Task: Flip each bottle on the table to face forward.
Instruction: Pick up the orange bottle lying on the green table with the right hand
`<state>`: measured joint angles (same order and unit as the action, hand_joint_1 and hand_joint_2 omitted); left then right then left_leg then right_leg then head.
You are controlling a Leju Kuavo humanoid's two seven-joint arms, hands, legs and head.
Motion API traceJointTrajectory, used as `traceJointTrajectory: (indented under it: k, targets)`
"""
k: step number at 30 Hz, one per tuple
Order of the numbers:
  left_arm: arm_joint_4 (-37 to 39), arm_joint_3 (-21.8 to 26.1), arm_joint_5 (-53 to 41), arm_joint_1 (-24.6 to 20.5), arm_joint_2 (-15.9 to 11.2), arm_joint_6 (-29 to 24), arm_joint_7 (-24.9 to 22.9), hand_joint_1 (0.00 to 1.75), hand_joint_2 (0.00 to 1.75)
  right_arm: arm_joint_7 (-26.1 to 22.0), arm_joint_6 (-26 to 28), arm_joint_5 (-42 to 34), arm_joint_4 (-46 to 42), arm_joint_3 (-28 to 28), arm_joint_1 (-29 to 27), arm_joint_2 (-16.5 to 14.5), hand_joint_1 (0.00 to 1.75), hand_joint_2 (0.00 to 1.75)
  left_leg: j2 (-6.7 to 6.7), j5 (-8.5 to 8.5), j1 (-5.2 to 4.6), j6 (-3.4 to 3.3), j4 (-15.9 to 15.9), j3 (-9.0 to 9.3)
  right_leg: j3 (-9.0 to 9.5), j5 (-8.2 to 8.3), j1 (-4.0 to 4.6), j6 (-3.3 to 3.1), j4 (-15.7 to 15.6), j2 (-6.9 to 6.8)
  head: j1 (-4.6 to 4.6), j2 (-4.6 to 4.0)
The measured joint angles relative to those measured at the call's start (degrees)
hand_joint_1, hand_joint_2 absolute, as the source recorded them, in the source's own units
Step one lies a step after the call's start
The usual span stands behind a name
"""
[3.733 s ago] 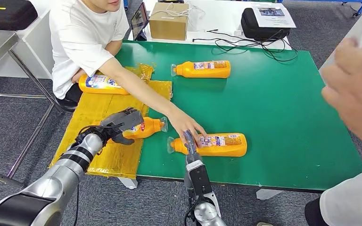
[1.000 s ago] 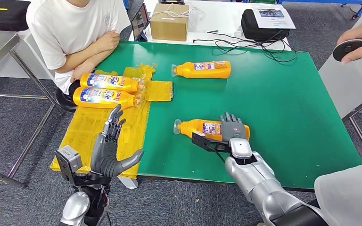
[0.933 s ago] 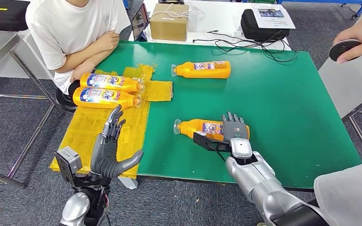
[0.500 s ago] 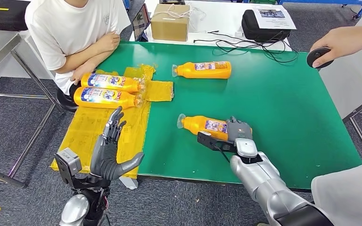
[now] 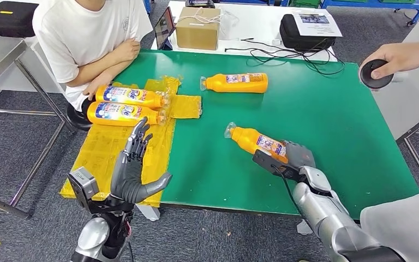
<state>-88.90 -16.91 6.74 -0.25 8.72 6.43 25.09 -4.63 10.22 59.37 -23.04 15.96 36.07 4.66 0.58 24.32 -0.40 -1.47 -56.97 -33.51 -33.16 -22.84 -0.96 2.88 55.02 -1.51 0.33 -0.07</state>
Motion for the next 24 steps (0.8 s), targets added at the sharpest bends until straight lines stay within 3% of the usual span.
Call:
traceJointTrajectory:
  k: [3,7,10,18,24]
  targets:
    - [0.06,-0.75,0.03,-0.22,-0.22,-0.03,0.11,0.0,1.75,-6.94,-1.42,-6.63,-0.05,-2.93,-0.58,-0.51,1.75,1.75,0.15,-0.01,0.01,0.0,0.0,0.05,0.3,0.06,0.01,-0.01,0.0,0.08,0.02,0.0]
    - [0.34,-1.51,0.43,-0.58,-0.52,-0.22,0.0,0.0,1.75,-18.32,-7.64,-18.51,-0.95,-8.47,-1.8,-1.92,1.75,1.75,0.71,0.11,0.02,0.07,0.01,0.14,0.29,0.18,0.03,-0.13,0.0,0.53,0.02,0.0]
    - [0.63,-1.92,0.86,-0.85,-0.57,-0.48,-0.31,0.0,1.75,-23.93,-10.82,-24.54,-3.16,-11.53,-4.08,-3.84,1.75,1.75,0.9,0.12,0.07,0.08,0.01,0.17,0.23,0.2,0.1,-0.18,0.01,0.67,-0.01,0.0]
    - [1.52,-2.46,1.37,-0.75,-0.54,-1.38,-0.84,0.0,1.75,-26.99,-13.79,-31.47,-9.19,-15.41,-8.61,-7.04,1.75,1.75,0.83,0.07,0.15,0.11,0.01,0.0,0.13,0.19,0.17,-0.2,0.03,0.64,0.0,0.0]
    - [2.81,-2.6,2.57,-0.71,0.19,-2.79,-1.01,0.0,1.75,-26.91,-15.52,-35.41,-17.3,-14.77,-12.35,-8.05,1.75,1.75,0.71,0.04,0.12,0.08,0.0,-0.39,-0.15,0.2,0.15,-0.19,0.04,0.56,0.0,0.0]
